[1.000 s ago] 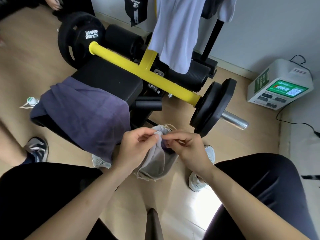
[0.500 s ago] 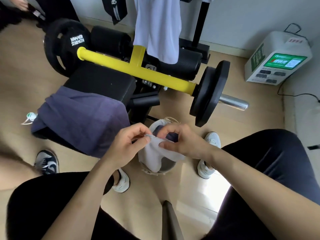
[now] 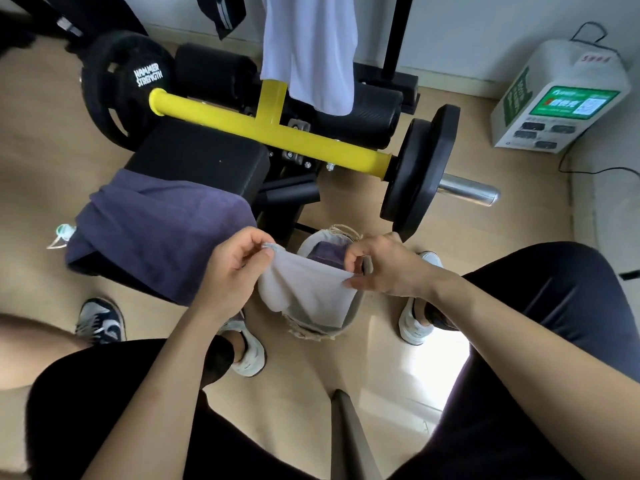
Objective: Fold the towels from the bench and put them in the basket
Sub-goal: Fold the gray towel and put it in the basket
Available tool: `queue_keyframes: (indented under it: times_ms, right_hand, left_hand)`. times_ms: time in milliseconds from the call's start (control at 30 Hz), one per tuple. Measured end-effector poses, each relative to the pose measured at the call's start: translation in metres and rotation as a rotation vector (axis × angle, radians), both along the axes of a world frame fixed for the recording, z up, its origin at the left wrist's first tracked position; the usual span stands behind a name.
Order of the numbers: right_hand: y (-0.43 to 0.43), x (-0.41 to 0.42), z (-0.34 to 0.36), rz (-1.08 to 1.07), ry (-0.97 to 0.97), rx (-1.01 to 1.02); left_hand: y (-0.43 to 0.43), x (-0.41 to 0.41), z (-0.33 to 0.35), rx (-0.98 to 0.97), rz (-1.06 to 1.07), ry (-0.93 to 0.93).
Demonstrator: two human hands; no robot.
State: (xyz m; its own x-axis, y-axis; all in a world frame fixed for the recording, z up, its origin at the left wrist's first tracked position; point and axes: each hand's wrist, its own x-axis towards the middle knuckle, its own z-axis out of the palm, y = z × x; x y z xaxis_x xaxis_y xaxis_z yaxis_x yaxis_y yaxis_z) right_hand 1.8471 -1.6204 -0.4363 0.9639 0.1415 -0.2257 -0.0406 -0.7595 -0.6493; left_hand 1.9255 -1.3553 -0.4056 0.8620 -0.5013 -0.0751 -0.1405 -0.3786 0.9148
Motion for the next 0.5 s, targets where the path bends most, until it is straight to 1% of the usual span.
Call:
queue_keyframes:
  times_ms: [100,200,267,333,400,500]
  right_hand:
    - [-0.009,-0.002,0.0,0.003,0.003,-0.152]
    - [-0.018,-0.007,-0.004,0.005,0.029,-0.302]
    - [-0.026,-0.01,-0.008,-0.003,0.033,-0.4]
    - [-0.035,-0.012,-0.012,-0.044,0.033,-0.453]
    - [-0.042,-0.013,-0.015,-0.09,0.027,-0.431]
    - [-0.051,-0.012,-0.015,-0.205,-0.02,-0.223]
  left_hand:
    - [0.001,0.005,0.002,0.03,0.153,-0.033]
    - [0.004,0.011,0.0,0.0,0.301,-0.042]
    - [0.006,0.013,-0.001,-0.017,0.367,-0.049]
    - [0.007,0.015,-0.004,-0.017,0.406,-0.05]
    - [0.008,0.017,-0.008,0.007,0.445,-0.039]
    - [0.01,0.023,-0.017,0.057,0.495,-0.015]
